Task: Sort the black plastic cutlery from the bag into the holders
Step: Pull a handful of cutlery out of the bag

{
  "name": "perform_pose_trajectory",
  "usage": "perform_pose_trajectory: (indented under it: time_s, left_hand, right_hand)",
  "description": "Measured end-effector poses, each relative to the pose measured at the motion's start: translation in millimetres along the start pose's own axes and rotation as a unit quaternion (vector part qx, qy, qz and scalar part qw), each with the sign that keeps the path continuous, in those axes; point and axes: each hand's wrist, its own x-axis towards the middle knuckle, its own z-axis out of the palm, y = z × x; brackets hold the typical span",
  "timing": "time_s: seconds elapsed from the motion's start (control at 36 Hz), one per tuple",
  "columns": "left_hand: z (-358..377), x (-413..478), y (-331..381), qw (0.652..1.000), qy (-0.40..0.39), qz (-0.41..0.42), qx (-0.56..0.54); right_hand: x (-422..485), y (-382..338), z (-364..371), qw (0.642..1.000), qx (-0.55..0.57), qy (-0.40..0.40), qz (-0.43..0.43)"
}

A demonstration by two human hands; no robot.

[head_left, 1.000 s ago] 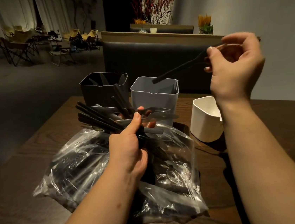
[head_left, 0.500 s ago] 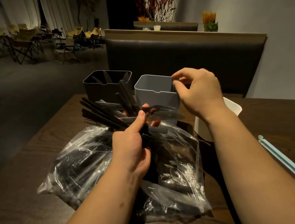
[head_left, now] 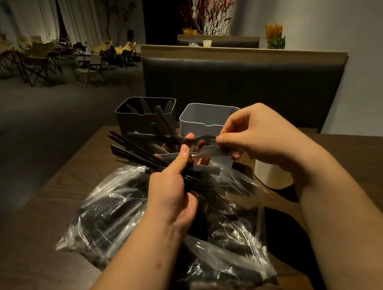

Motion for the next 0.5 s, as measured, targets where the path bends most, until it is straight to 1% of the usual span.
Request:
perform_pose_trajectory:
  time_s: [0.08, 0.14, 0.22, 0.31, 0.39, 0.44, 0.5]
  left_hand:
    - [1, 0, -2, 1.0, 0.006, 0.02, 0.01]
    - [2, -1, -3, 0.999, 0.006, 0.035, 0.022]
    - [4, -1, -5, 0.999, 0.028, 0.04, 0.013]
    - [5, -2, -5, 0.998, 0.044, 0.026, 0.025]
    - [6, -3, -6, 0.999, 0.041, 0.025, 0.022]
    - [7, -3, -7, 0.999, 0.036, 0.029, 0.018]
    - [7, -3, -7, 0.999, 0.031, 0.033, 0.017]
  right_hand:
    - [3, 4, 3, 0.996, 0.036, 0.078, -0.004]
    - [7, 8, 1, 0.987, 0.069, 0.148, -0.013]
    - [12, 17, -9, 0.958, 0.103, 0.264, -0.043]
    - [11, 27, -22, 0.917, 0.15, 0.367, -0.053]
    - [9, 34, -28, 0.879, 0.102, 0.46, -0.078]
    - [10, 36, -29, 0.862, 0.074, 0.493, -0.097]
    - [10, 36, -29, 0.85, 0.061, 0.51, -0.118]
